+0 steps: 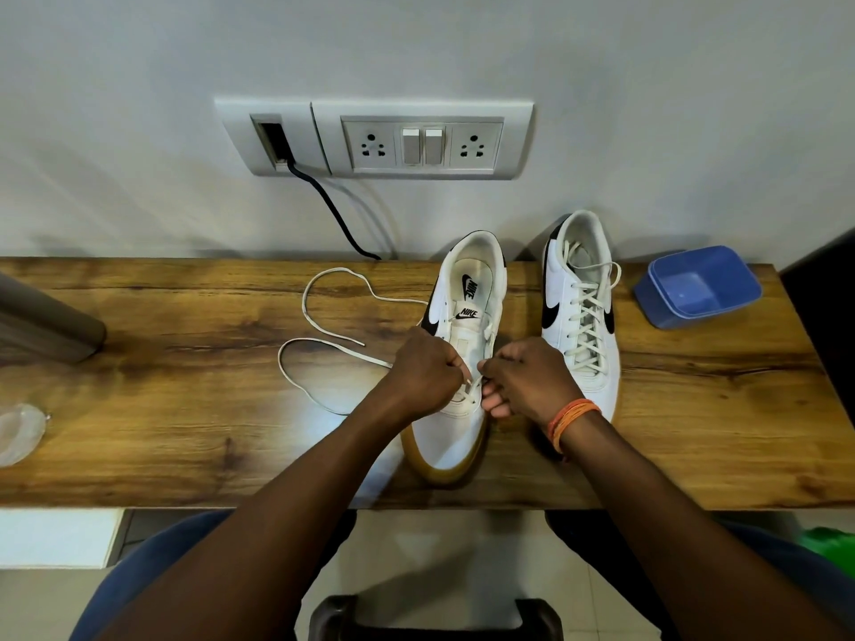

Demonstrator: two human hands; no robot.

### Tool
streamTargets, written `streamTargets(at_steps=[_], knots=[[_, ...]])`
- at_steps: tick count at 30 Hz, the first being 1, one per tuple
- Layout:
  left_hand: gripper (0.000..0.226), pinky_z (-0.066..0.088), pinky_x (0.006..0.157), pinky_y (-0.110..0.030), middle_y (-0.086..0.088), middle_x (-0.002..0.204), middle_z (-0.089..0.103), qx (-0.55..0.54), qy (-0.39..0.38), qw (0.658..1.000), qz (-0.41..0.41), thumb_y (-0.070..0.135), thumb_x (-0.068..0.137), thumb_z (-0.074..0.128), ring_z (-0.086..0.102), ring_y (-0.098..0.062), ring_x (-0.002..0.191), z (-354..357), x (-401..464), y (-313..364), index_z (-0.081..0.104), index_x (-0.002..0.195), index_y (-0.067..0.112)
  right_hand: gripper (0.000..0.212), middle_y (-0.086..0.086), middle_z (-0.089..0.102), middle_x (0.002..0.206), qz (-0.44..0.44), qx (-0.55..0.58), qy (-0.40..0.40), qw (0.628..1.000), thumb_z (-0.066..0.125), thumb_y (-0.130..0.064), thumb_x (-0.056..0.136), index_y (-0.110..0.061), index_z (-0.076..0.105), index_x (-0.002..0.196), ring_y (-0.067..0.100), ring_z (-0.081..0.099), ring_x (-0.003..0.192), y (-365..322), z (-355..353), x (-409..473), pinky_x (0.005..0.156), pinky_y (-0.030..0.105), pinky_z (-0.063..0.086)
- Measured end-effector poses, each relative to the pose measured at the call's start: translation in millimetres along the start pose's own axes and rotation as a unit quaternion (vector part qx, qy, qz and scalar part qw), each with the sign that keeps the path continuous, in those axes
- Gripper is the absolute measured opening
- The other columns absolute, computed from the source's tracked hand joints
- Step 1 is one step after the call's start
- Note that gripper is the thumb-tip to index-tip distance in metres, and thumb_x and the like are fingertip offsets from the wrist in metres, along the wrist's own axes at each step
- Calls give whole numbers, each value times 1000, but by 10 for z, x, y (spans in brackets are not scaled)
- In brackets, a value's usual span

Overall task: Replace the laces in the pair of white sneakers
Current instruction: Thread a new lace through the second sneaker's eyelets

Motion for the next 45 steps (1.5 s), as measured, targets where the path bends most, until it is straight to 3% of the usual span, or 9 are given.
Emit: streamTargets(at_steps=[5,12,17,23,27,30,34,40,45], knots=[[22,56,86,-43,-10,86,72,7,27,1000,-11,9,78,60,66,-25,92,70,16,-83,76,70,22,21,18,66,71,-11,-6,1,1000,58,-9,94,0,64,77,27,67,60,-6,5,-1,52,29,56],[22,56,84,-39,-16,94,68,22,71,997,-19,13,80,56,66,-24,88,77,32,-101,75,71,21,22,18,64,71,-19,-4,-1,1000,56,-8,95,0,62,75,28,65,59,-15,2,-24,54,30,57],[16,44,62,-12,-3,78,75,47,41,998,5,5,85,65,62,-5,64,14,-4,-21,79,78,10,20,15,67,71,-25,-5,2,1000,63,-16,94,-2,65,79,23,68,60,2,-16,-27,55,29,57],[31,48,69,-26,6,59,58,94,12,995,-1,13,84,69,62,-20,68,33,-34,-5,63,55,23,23,16,71,78,-14,-18,-13,1000,70,-24,89,-1,69,88,25,72,69,3,-46,-24,69,38,62],[20,55,82,-33,0,77,73,49,-11,998,-31,6,79,68,69,-19,83,-5,-50,14,72,65,19,16,15,73,81,6,-44,-50,998,76,-18,84,-4,69,89,21,72,69,-8,-104,-29,69,39,62],[22,54,87,-37,1,79,72,60,-25,997,-45,8,83,67,68,-19,86,15,-61,38,70,67,22,15,11,73,74,-27,-108,-18,994,80,-16,80,-6,69,82,20,71,64,-24,-117,-59,61,35,61],[12,52,91,-35,0,90,75,77,-27,996,-44,13,86,68,67,-15,92,19,-50,18,76,80,19,13,7,71,68,-70,-179,7,981,77,-16,82,-9,69,74,24,71,68,-59,-84,-64,68,39,61],[33,43,92,-35,5,99,69,168,-17,985,-36,34,82,73,56,-19,106,3,12,-89,58,54,42,17,-6,62,67,-68,-287,-18,955,65,-7,89,-14,67,73,13,63,67,-152,-297,-59,66,29,53],[36,40,99,-45,0,108,65,185,-31,982,-32,34,83,71,50,-26,112,-8,11,-70,56,52,45,10,13,68,80,16,-289,57,955,68,-6,88,-4,66,78,35,69,82,-118,-1009,-33,68,45,60]])
Point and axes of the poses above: each hand's wrist, its own x-axis towards the middle knuckle, its own z-axis out of the palm, y = z × x, the point moved 5 cm from there along x, towards the middle knuckle
